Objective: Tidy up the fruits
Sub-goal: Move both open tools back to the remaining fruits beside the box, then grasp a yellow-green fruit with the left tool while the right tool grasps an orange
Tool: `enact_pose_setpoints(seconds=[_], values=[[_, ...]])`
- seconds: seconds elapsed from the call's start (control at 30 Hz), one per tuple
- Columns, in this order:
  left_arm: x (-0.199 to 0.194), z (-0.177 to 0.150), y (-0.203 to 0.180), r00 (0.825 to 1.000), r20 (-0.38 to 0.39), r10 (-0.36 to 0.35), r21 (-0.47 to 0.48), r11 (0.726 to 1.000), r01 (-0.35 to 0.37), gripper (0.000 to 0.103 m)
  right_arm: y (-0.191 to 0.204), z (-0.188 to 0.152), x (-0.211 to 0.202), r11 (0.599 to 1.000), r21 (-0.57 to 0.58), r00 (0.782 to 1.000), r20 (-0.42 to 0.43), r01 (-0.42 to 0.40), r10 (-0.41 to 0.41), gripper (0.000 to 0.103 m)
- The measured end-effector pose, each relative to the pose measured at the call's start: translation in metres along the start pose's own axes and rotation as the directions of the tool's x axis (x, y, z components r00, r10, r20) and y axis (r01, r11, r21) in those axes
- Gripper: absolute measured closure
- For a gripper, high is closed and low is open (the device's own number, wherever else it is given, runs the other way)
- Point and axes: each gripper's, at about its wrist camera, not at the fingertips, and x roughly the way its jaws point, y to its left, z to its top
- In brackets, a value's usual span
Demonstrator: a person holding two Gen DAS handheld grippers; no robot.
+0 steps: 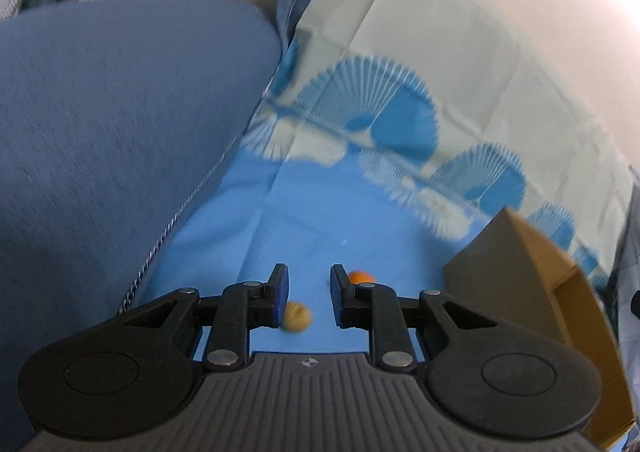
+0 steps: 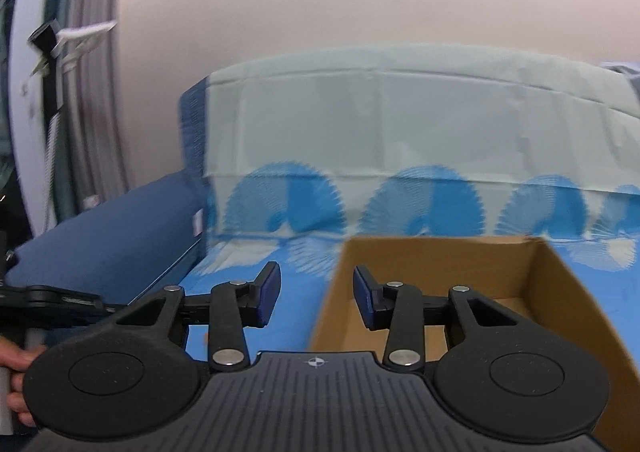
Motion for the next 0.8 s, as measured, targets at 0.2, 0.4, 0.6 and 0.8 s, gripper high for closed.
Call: enact_pose_setpoints(seconds=[0.2, 0.4, 0.6, 0.8], values=[[0.025, -0.011, -0.008, 0.998, -0.042, 0.041, 0.083, 0.996, -0.038, 0.061, 0.042, -0.014, 0.028, 0.991, -0.075, 0.99, -0.093, -0.11, 0.103, 0.061], [0.046, -0.022, -0.021, 0.994, -0.051, 0.093, 0.199, 0.977, -0.081, 0.055, 0.08, -0.027, 0.044, 0.974, -0.136, 0.977, -0.136, -0.184, 0.165, 0.061], [0.057, -0.025, -0.021, 0.992, -0.076, 0.097, 0.227, 0.971, -0.078, 0.057, 0.103, -0.036, 0.063, 0.98, -0.139, 0.986, -0.112, -0.141, 0.126, 0.059], [0.064, -0.026, -0.019, 0.99, -0.09, 0.112, 0.231, 0.969, -0.089, 0.077, 0.115, -0.044, 0.093, 0.99, -0.098, 0.99, -0.111, -0.103, 0.092, 0.056]])
